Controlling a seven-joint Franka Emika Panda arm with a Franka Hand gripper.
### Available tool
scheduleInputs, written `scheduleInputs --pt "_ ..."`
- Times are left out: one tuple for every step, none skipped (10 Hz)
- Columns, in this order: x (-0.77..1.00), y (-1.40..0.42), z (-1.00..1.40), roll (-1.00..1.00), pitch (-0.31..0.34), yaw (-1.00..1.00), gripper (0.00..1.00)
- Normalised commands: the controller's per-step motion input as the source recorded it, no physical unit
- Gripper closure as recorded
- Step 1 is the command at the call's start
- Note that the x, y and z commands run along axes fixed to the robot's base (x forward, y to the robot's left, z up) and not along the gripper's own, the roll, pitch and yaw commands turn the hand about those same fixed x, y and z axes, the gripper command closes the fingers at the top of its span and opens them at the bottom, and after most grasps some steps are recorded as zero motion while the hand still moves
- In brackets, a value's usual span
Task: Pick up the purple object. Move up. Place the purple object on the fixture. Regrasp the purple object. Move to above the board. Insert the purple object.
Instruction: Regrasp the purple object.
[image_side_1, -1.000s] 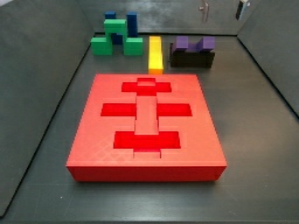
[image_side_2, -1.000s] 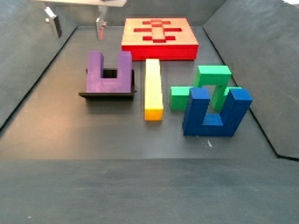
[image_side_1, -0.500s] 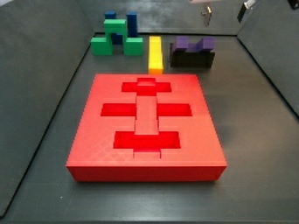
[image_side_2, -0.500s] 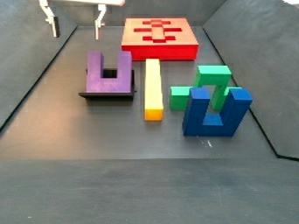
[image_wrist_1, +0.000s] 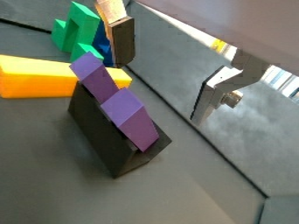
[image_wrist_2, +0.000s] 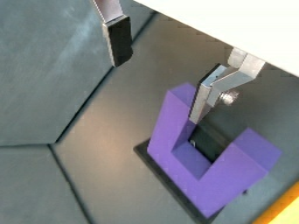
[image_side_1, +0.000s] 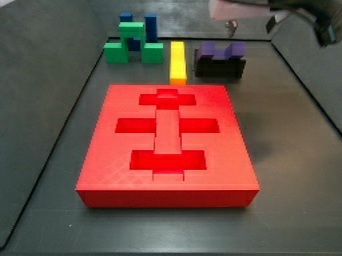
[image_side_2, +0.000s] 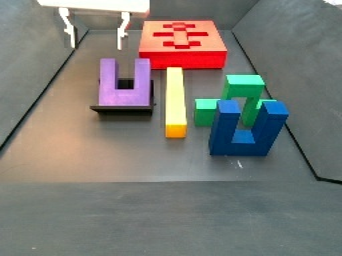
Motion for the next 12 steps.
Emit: scheduleInputs --pt "0.21 0.00 -0.46 0.62 0.251 0.13 0.00" --pt "0.18 0.00 -0.45 0.58 0.211 0.13 0.00" --pt "0.16 0.00 -0.40 0.57 0.251 0.14 0.00" --pt "0.06 0.00 -0.37 0.55 0.243 0.13 0.00" --pt "0.03 -0.02 -0.28 0.46 0.220 0.09 0.00" --pt "0.00 0.00 -0.23 0.37 0.149 0.07 0.00" --pt "0.00 0.00 -0.24 0.35 0.126 0.05 0.00" --pt "0.00 0.00 -0.22 0.29 0.074 0.05 0.00" --pt "0.00 0.00 -0.10 0.14 0.029 0.04 0.00" --pt "0.00 0.00 0.00 0.01 0.000 0.00 0.00" --pt "0.00 0.00 0.00 0.00 -0.006 0.00 0.00" --pt "0.00 0.00 0.00 0.00 0.020 0.00 0.00"
